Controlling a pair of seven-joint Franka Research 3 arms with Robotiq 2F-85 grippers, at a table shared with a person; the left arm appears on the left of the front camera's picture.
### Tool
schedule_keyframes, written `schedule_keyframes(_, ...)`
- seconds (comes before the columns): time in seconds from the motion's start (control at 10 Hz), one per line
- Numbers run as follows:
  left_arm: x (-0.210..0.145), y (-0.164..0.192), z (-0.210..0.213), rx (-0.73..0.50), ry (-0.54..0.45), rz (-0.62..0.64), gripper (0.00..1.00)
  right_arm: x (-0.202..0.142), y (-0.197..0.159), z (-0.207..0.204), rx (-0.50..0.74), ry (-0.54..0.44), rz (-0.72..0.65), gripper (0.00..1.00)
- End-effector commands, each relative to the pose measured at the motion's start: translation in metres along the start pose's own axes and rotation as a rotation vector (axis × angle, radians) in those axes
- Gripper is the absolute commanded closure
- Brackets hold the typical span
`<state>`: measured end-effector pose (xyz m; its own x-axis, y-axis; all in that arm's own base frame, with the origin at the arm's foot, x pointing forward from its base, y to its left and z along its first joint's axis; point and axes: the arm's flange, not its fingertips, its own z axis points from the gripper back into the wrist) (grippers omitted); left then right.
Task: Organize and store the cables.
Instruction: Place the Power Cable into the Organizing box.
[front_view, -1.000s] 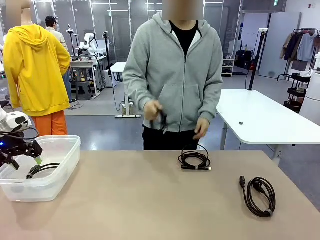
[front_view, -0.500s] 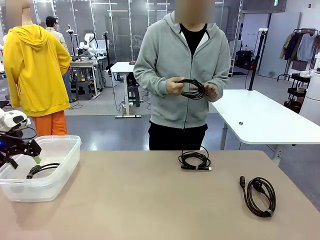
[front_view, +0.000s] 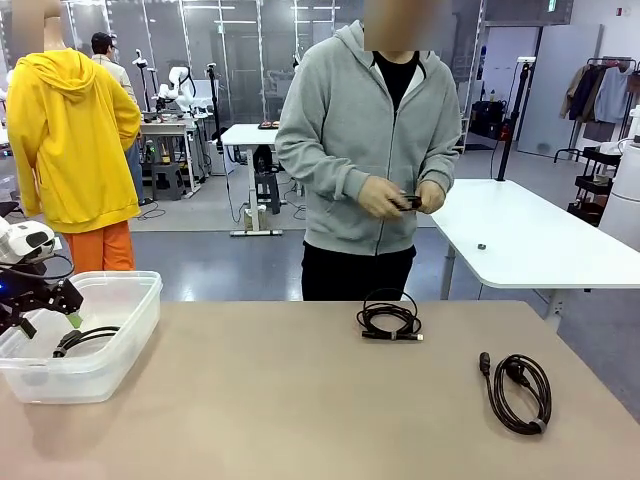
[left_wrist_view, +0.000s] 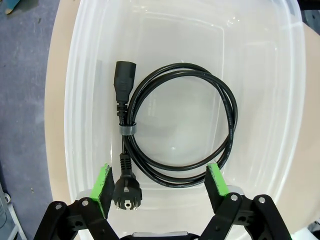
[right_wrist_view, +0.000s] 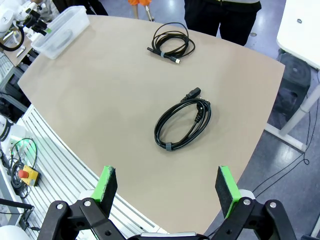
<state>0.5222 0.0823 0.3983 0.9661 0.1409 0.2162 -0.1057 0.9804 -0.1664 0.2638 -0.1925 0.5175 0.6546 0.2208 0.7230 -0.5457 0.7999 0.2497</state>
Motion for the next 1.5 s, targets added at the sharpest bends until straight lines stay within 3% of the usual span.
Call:
schedule_keyframes(0.0,0.003,0.000,0.000,0.003,-0.006,0.016,0.08,0.000,0.000,0.001,0.008,-0.007,0.016,0.00)
schedule_keyframes(0.2,0.000,0.000,0.000,0.000,0.000,0.000,0.08,0.000,0.000,0.001,0.008,-0.007,0.016,0.00)
schedule_keyframes(0.5,0.001,-0.039,0.057,-0.096,-0.096,-0.195,0.08,0.000,0.000,0.001,0.008,-0.007,0.016,0.00)
schedule_keyframes(0.8,-0.046,-0.062,0.115,-0.196,-0.225,-0.449,0.08,0.000,0.000,0.001,0.008,-0.007,0.016,0.00)
schedule_keyframes(0.9,-0.072,-0.073,0.133,-0.225,-0.272,-0.600,0.08,0.000,0.000,0.001,0.008,-0.007,0.016,0.00)
schedule_keyframes(1.1,-0.106,-0.086,0.162,-0.208,-0.371,-0.769,0.08,0.000,0.000,0.001,0.008,-0.007,0.016,0.00)
schedule_keyframes(1.4,-0.142,-0.036,0.218,-0.456,-0.501,-1.000,0.08,0.000,0.000,0.001,0.008,-0.007,0.016,0.00)
